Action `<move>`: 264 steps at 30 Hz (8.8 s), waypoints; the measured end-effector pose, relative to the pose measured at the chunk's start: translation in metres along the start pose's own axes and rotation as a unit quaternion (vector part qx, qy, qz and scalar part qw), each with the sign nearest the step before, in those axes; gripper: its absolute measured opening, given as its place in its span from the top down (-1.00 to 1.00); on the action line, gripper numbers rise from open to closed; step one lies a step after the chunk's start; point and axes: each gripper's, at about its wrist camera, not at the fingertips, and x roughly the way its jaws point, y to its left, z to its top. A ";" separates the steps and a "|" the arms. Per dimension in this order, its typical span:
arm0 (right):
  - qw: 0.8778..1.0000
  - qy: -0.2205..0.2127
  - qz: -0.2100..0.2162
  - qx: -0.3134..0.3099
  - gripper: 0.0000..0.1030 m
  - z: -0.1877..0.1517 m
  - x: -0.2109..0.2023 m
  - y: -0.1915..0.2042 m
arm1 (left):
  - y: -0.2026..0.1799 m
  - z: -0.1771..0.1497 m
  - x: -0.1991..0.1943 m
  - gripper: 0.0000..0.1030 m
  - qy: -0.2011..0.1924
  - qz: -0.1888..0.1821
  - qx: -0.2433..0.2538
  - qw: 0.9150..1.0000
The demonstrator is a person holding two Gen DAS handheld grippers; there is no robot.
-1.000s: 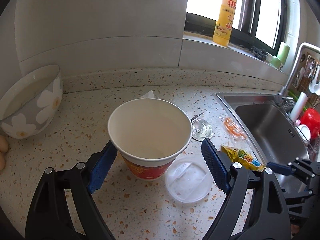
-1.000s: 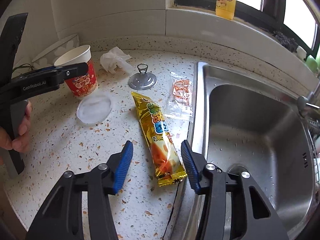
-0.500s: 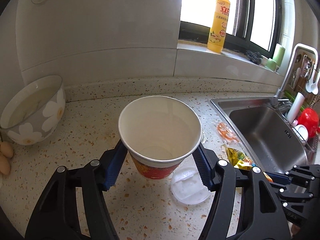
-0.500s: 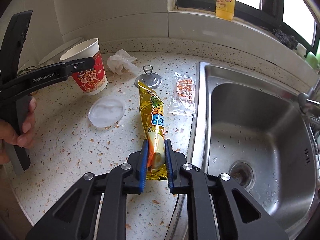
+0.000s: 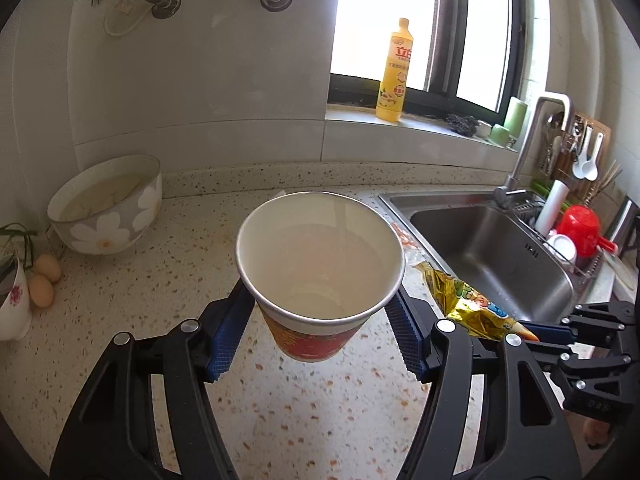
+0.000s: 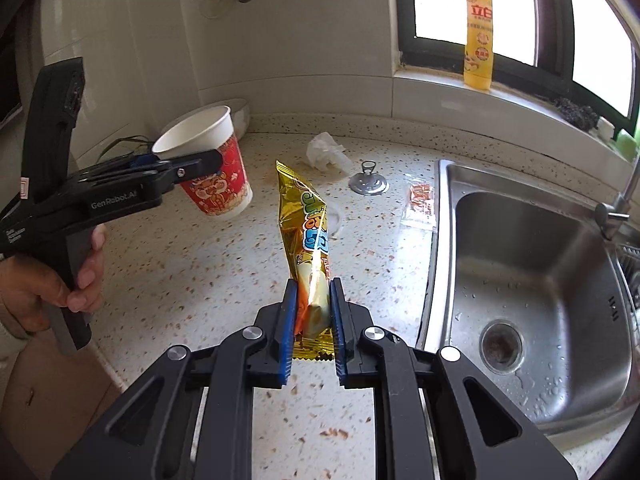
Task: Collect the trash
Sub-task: 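Carry the paper cup and snack wrapper down toward the floor bin, then open the left tool over the bin while the right tool releases the wrapper, then raise both open tools back up to the counter, then grasp the clear plastic lid with the left tool while the right tool grasps the orange-item packet, then carry the lid and packet down over the floor bin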
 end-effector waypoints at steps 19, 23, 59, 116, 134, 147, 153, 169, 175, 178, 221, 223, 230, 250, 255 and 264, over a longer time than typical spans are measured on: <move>0.994 0.063 0.089 -0.018 0.75 -0.103 -0.064 0.071 | -0.028 -0.109 -0.145 -0.23 0.015 -0.012 -0.011 1.000; 0.990 0.097 0.101 -0.020 0.75 -0.127 -0.061 0.078 | -0.041 -0.133 -0.161 -0.23 0.028 -0.022 -0.001 0.999; 0.938 0.338 0.078 0.008 0.69 -0.375 0.154 0.103 | -0.082 -0.427 -0.018 -0.24 0.194 -0.081 0.085 0.974; 0.990 0.071 0.121 -0.003 0.14 -0.156 -0.047 0.068 | -0.077 -0.234 -0.127 -0.49 -0.029 -0.035 0.063 0.997; 1.000 -0.013 0.008 0.001 0.14 0.013 -0.003 -0.011 | -0.051 -0.054 -0.056 -0.49 -0.051 -0.012 0.043 0.998; 0.994 0.062 -0.083 0.038 0.14 0.077 0.114 -0.084 | -0.030 0.007 0.074 -0.49 0.025 -0.015 0.022 0.999; 0.992 0.076 -0.093 0.025 0.14 0.086 0.142 -0.092 | -0.025 -0.001 0.111 -0.49 0.072 -0.007 0.018 0.997; 0.987 0.112 -0.099 0.061 0.14 0.091 0.184 -0.121 | -0.020 0.000 0.156 -0.49 0.140 -0.006 -0.005 0.990; 0.985 0.125 -0.096 0.070 0.32 0.088 0.193 -0.124 | -0.024 0.000 0.168 -0.49 0.156 -0.002 0.000 0.988; 0.984 0.129 -0.095 0.081 0.41 0.087 0.197 -0.128 | -0.029 0.000 0.172 -0.38 0.161 0.011 0.021 0.987; 0.995 0.082 0.030 0.042 0.75 -0.017 -0.015 -0.008 | -0.062 -0.064 -0.046 -0.25 0.093 -0.021 0.090 0.991; 0.995 0.089 0.038 0.036 0.75 -0.030 -0.026 0.000 | -0.065 -0.071 -0.060 -0.25 0.090 -0.031 0.091 0.991; 0.991 0.117 0.066 0.015 0.75 -0.070 -0.056 0.020 | -0.071 -0.104 -0.103 -0.25 0.097 -0.066 0.083 0.990; 0.959 0.254 0.127 0.014 0.75 -0.218 0.021 0.058 | -0.084 -0.254 -0.078 -0.25 0.203 -0.122 0.083 0.968; 0.949 0.287 0.127 0.012 0.75 -0.264 0.067 0.069 | -0.079 -0.315 -0.044 -0.25 0.232 -0.114 0.067 0.964; 0.935 0.327 0.134 0.014 0.75 -0.320 0.131 0.090 | -0.080 -0.387 0.008 -0.25 0.242 -0.107 0.053 0.963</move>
